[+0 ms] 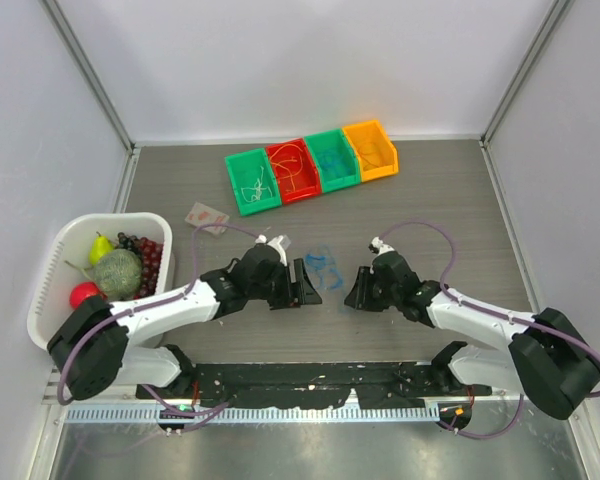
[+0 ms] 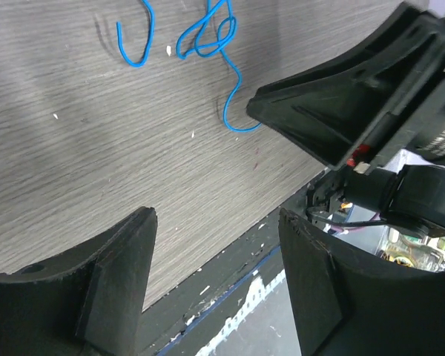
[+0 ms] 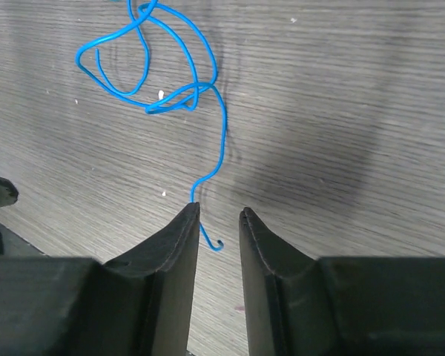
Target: Untangle the cables
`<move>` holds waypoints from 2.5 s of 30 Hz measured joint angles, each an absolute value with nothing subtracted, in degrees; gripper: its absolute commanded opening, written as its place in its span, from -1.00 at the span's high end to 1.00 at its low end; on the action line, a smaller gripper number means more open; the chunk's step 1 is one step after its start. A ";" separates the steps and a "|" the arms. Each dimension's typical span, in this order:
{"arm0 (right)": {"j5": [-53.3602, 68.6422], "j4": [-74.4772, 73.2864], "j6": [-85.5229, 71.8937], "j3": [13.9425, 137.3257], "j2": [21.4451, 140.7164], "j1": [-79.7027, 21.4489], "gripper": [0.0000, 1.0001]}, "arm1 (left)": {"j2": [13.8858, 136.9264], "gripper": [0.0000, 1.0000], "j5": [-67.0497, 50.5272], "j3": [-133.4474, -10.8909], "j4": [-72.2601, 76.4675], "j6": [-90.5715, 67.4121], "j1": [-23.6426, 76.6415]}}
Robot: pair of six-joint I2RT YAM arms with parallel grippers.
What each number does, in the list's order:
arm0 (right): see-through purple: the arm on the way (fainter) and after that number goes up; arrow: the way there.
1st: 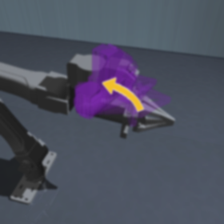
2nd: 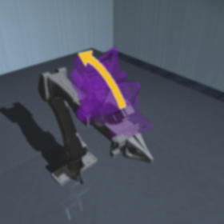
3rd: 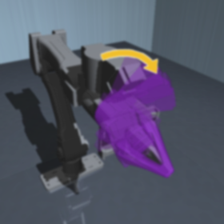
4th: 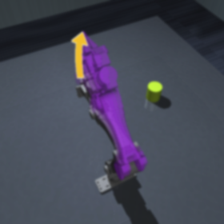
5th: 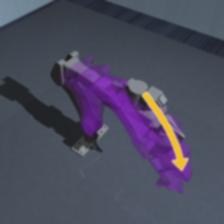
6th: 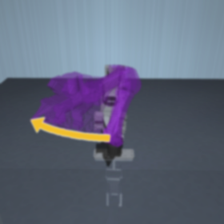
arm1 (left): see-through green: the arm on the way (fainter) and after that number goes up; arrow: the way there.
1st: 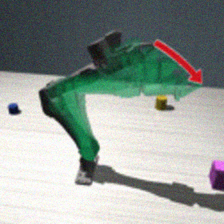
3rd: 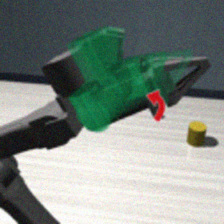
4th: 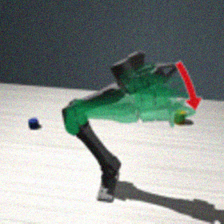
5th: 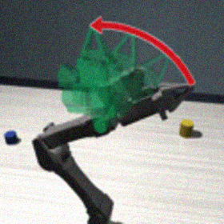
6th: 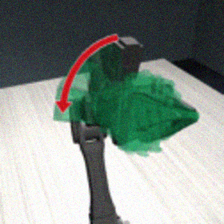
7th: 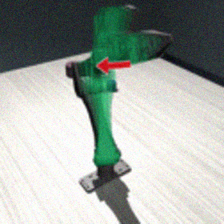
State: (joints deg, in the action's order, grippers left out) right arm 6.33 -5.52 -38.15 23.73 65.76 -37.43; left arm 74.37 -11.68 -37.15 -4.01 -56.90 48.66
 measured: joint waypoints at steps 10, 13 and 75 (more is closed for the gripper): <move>6.33 0.95 -42.02 21.12 67.51 -40.05 0.99 | 67.31 -0.43 -7.03 -37.58 -7.81 -56.03 48.69; 4.58 -4.12 -40.23 24.56 66.46 -40.84 0.99 | 66.13 -0.40 -6.02 -37.85 -8.99 -55.20 48.69; 8.29 -14.26 -29.74 111.87 67.88 -42.81 0.99 | 71.55 0.38 4.78 -36.18 11.66 -29.06 46.96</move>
